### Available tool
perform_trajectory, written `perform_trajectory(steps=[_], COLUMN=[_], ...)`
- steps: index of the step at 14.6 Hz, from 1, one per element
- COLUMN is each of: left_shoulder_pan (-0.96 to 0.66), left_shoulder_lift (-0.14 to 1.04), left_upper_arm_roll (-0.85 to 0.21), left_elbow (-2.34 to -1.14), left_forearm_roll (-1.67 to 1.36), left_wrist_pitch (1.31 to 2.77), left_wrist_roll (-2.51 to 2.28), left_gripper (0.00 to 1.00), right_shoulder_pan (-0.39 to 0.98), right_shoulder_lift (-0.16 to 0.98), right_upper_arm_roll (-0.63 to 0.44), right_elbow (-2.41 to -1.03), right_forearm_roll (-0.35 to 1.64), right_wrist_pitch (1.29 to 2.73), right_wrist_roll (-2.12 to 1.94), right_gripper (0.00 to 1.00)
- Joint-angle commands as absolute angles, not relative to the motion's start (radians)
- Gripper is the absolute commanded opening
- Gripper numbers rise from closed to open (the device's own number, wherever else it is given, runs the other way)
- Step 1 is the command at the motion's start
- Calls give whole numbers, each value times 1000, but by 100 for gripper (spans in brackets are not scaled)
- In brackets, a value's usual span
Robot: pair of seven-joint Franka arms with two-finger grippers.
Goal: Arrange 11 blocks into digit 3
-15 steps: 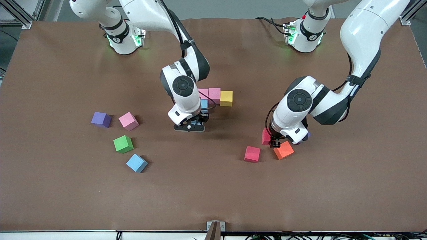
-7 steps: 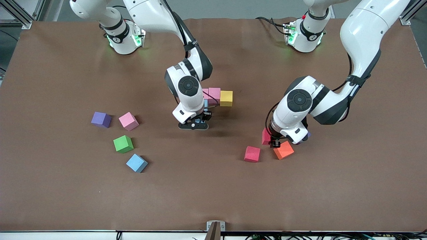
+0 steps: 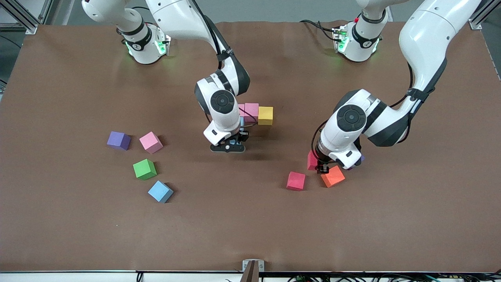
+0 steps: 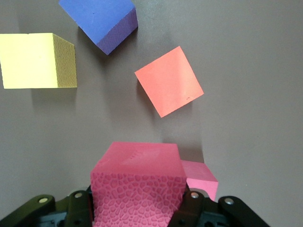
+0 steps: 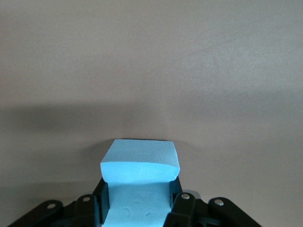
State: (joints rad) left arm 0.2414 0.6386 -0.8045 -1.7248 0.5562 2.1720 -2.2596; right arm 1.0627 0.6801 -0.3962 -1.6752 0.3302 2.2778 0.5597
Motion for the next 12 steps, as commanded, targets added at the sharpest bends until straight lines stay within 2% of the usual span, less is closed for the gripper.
perform_trajectory(steps=[1, 12], left_shoulder_pan=[250, 250], left_shoulder_lift=[637, 637], left_upper_arm_roll=[-810, -810], left_elbow=[-1730, -1730], left_forearm_roll=[571, 571], left_wrist_pitch=[2180, 2180], left_wrist_roll=[-2267, -2267], left_gripper=[47, 47], right_shoulder_pan=[1069, 1071], right_shoulder_lift=[669, 680], right_upper_arm_roll=[-388, -388], right_elbow=[-1694, -1701], right_forearm_roll=[357, 370], right_wrist_pitch=[2292, 2296], right_wrist_roll=[569, 568], right_gripper=[1, 1])
